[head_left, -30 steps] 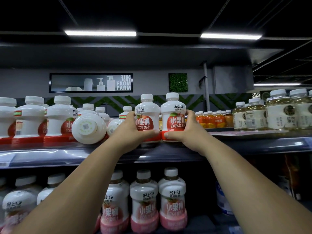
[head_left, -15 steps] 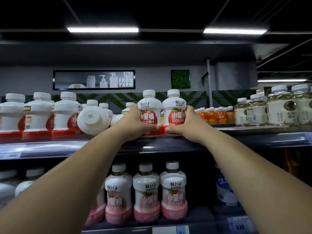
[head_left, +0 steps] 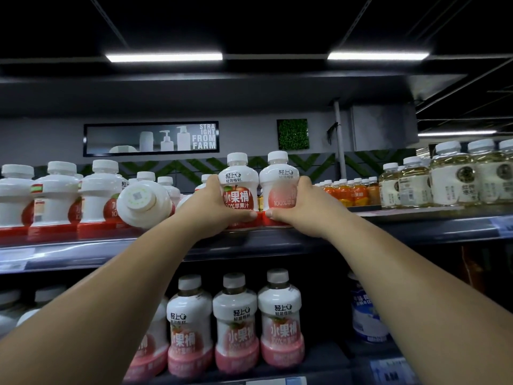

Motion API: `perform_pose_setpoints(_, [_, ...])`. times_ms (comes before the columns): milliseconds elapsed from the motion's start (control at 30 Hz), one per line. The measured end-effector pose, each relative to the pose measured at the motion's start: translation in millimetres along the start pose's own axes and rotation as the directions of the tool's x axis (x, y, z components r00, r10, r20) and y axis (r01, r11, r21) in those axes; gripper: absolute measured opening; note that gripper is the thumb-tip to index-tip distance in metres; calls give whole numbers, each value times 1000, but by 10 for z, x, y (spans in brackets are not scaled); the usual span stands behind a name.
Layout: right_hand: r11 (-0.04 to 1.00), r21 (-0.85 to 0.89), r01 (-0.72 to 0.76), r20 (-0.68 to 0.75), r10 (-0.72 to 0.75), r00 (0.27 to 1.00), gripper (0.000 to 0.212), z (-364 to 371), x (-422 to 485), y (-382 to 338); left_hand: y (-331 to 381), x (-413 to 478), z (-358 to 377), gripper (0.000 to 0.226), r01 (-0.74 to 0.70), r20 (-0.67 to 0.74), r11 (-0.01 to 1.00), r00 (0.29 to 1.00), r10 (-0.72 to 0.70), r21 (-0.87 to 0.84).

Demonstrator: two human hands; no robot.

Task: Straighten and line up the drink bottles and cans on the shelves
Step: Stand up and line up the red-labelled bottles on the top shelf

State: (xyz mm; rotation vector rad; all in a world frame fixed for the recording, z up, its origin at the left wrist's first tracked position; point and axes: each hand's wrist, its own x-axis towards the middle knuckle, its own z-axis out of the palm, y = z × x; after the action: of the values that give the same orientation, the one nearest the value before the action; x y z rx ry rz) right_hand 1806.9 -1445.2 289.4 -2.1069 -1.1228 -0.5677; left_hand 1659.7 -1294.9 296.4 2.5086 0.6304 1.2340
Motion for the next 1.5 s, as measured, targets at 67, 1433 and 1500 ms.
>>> perform_pose_setpoints(67, [1000,20,2,-12,-2,1000,99,4,-16,16,-9,-4,5,84,1,-5,1000,1000,-1,-28])
perform_pose_setpoints(1433, [876,142,462,-194,-433,880,50,570,-192,-1322,-786,-649,-1093,52,-189,-231,883,922,310,429])
perform_pose_setpoints(1500, [903,117,413,-165,-393,905,48,627,-147,-1390,-863,-619,-1149,49,-223,-222,874,913,342,431])
